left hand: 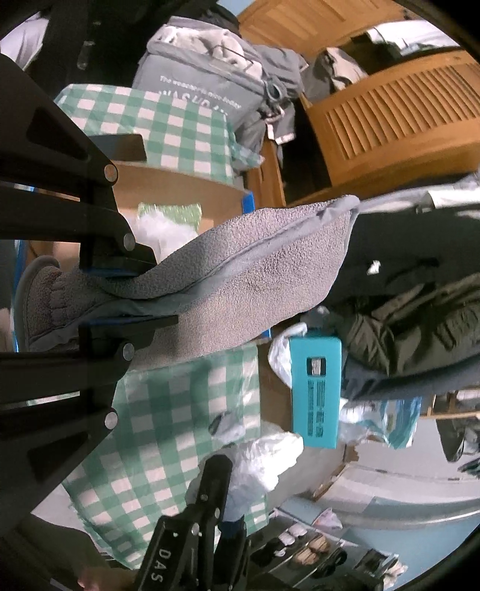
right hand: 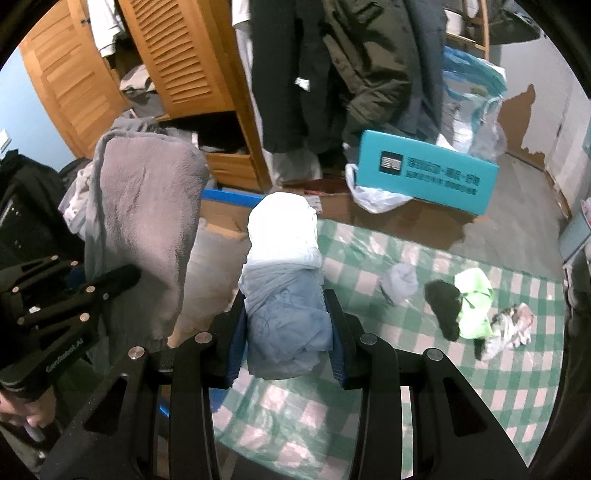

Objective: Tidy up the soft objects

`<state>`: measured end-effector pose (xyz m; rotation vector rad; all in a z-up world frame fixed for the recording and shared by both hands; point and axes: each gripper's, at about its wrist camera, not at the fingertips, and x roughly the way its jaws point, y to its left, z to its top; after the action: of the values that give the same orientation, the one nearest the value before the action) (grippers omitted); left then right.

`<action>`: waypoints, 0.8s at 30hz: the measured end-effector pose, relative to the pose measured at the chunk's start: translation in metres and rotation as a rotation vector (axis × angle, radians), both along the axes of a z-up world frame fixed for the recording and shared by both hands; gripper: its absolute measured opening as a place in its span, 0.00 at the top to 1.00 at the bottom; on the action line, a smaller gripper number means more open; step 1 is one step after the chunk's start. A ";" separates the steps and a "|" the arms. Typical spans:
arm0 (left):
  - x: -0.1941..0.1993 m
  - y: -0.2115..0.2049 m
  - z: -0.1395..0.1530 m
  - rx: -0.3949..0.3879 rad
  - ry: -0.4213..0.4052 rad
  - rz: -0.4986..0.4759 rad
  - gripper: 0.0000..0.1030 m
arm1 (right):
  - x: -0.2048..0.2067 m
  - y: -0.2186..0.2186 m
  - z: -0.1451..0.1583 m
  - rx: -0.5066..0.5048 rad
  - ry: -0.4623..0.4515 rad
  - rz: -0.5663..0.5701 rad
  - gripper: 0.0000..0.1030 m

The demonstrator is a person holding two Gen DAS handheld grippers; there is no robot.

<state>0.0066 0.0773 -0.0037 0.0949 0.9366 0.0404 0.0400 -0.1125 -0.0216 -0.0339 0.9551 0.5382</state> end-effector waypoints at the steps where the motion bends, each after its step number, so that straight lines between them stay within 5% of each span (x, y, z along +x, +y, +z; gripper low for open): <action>1: -0.001 0.005 0.000 0.002 0.001 0.007 0.85 | 0.001 0.004 0.000 0.000 0.000 0.005 0.64; 24: -0.007 0.081 -0.041 0.156 0.076 0.111 0.84 | 0.006 0.096 -0.028 -0.050 0.059 0.108 0.64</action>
<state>-0.0007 0.1579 -0.0452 0.1900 1.0130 0.2136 0.0465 -0.0170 -0.0499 -0.1151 1.0283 0.6176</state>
